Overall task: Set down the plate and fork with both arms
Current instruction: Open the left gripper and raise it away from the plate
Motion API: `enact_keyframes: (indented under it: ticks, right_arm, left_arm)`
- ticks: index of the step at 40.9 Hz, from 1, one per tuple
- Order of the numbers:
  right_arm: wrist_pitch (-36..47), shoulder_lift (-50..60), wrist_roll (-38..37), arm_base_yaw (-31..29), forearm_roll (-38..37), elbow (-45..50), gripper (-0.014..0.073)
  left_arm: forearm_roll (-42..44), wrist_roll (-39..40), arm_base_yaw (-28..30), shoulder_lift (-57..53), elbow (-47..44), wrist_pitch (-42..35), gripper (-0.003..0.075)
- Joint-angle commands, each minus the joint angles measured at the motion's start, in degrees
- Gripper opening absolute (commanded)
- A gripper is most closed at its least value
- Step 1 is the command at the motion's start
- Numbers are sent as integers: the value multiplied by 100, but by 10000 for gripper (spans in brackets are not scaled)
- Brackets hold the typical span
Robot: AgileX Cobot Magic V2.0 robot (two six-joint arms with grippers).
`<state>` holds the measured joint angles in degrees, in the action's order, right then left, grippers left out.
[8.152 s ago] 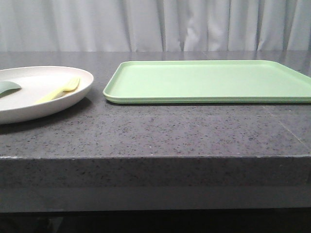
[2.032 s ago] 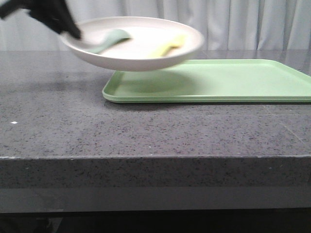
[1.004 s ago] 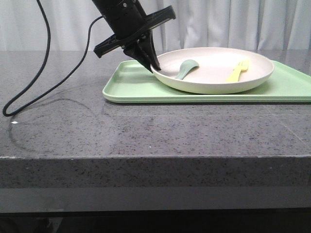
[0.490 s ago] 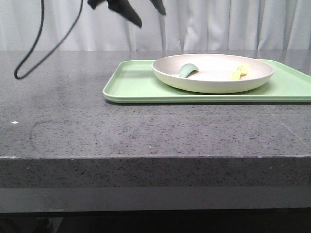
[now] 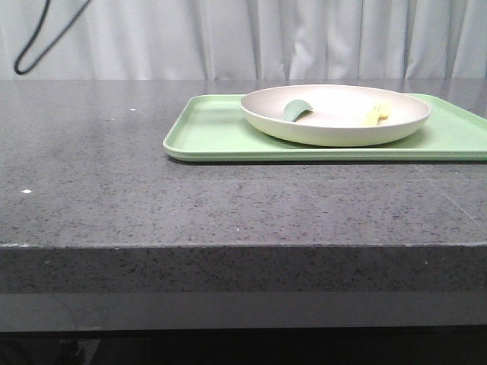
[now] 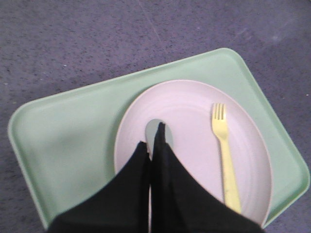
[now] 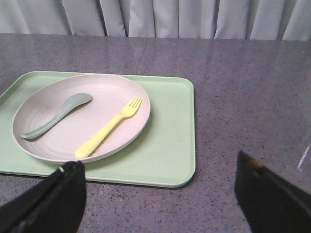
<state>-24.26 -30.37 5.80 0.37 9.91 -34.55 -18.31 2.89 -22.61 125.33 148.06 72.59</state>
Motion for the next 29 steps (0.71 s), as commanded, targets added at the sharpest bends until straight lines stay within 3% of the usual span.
enact_keyframes:
  ticks: [1,8,14,23,29]
  right_arm:
    - [424,-46,49,1,14,-211,642]
    - [419,-46,49,1,14,-211,642]
    - [399,-46,49,1,14,-211,642]
    - [381,-46,49,1,14,-211,642]
    - [381,-46,49,1,14,-211,642]
  left_arm:
    - [541,-61,5,-813,-257,27,-18]
    - [1664,-61,26,-1573,-1445,14,-18]
    - [1831,-50,219,-2256,-2719,-443,-18]
    - [1831,66,584,-3627,-5000,-1841,-18]
    - [1831,66,722,-4722,-6538,-3329,-18]
